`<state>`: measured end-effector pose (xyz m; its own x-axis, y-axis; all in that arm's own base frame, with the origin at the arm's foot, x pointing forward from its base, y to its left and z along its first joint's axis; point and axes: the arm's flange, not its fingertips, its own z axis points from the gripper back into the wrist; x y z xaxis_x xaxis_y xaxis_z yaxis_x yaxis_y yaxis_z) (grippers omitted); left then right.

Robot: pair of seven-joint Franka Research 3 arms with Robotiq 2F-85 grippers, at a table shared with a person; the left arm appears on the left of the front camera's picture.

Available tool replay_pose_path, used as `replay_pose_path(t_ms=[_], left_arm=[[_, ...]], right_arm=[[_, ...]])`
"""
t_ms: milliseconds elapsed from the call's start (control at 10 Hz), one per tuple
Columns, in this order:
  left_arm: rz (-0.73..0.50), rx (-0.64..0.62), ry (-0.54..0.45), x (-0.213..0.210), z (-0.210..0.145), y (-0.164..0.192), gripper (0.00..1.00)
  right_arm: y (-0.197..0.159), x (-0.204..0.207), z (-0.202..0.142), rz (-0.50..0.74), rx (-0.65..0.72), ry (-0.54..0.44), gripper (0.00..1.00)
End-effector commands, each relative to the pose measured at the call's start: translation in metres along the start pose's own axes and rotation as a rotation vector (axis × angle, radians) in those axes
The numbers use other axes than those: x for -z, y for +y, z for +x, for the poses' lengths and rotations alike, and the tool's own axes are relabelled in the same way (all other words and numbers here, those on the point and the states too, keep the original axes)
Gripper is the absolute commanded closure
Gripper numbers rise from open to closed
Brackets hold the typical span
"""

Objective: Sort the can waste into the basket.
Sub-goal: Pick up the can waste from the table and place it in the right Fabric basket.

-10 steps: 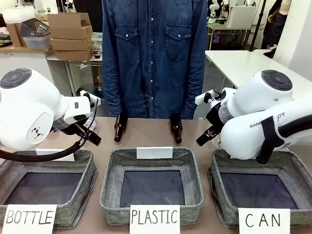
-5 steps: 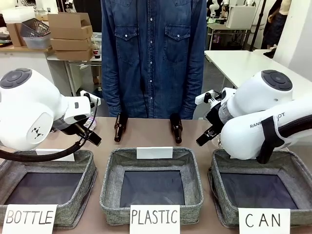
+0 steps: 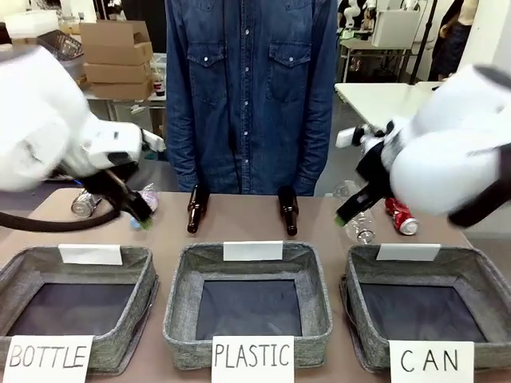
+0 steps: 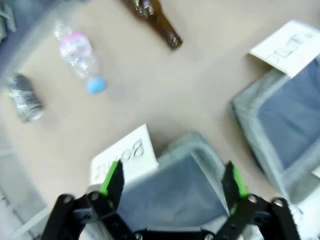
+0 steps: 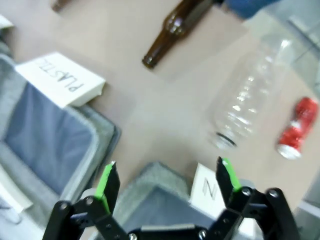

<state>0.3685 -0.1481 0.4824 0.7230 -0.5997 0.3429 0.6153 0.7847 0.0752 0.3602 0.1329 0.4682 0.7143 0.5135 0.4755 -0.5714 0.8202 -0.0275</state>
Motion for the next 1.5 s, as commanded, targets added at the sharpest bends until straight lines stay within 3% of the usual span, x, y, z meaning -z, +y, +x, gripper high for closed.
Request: replay_pose_path(t_ms=[0,100,200,300,400,500,600,800,900,1000,1100,1200,1300,1400], left_arm=[[0.099,-0.206,-0.017,-0.075,0.002,0.007,0.00],[0.171,-0.173,-0.178,-0.050,0.014,-0.002,0.00],[0.024,-0.075,-0.009,-0.055,-0.004,0.005,0.00],[0.024,-0.075,-0.009,-0.055,-0.004,0.005,0.00],[0.024,-0.075,-0.009,-0.055,-0.004,0.005,0.00],[0.067,-0.123,-0.050,-0.075,-0.001,0.003,0.00],[-0.211,-0.178,0.031,-0.093,0.001,0.036,0.00],[-0.656,-0.347,0.072,-0.104,-0.025,0.093,0.00],[-0.901,-0.440,-0.028,-0.106,-0.045,0.119,0.00],[-1.061,-0.550,-0.149,-0.103,-0.066,0.141,0.00],[-1.157,-0.631,-0.267,-0.097,-0.080,0.152,0.00],[-1.250,-0.681,-0.414,-0.092,-0.092,0.159,0.00],[-1.319,-0.749,-0.633,-0.085,-0.104,0.165,0.00],[-1.273,-0.858,-0.741,-0.086,-0.117,0.177,0.00]], right_arm=[[-0.008,-0.087,-0.029,-0.100,0.006,-0.121,0.00],[0.000,0.000,0.000,0.000,0.000,0.000,0.00],[0.000,0.000,0.000,0.000,0.000,0.000,0.00],[0.000,0.000,0.000,0.000,0.000,0.000,0.00],[-0.004,-0.054,-0.011,-0.026,0.011,-0.036,0.00],[-0.020,-0.043,-0.011,0.126,0.113,0.014,0.00],[-0.050,-0.055,-0.026,0.386,0.210,-0.058,0.00],[-0.082,-0.082,-0.056,0.740,0.489,-0.162,0.00],[-0.095,-0.096,-0.075,0.934,0.542,-0.205,0.00],[-0.116,-0.108,-0.096,1.068,0.637,-0.392,0.00],[-0.130,-0.112,-0.107,1.139,0.738,-0.512,0.00],[-0.136,-0.112,-0.109,1.151,0.825,-0.585,0.00],[-0.129,-0.110,-0.100,1.047,0.797,-0.655,0.00],[-0.109,-0.103,-0.079,0.893,0.636,-0.663,0.00]])
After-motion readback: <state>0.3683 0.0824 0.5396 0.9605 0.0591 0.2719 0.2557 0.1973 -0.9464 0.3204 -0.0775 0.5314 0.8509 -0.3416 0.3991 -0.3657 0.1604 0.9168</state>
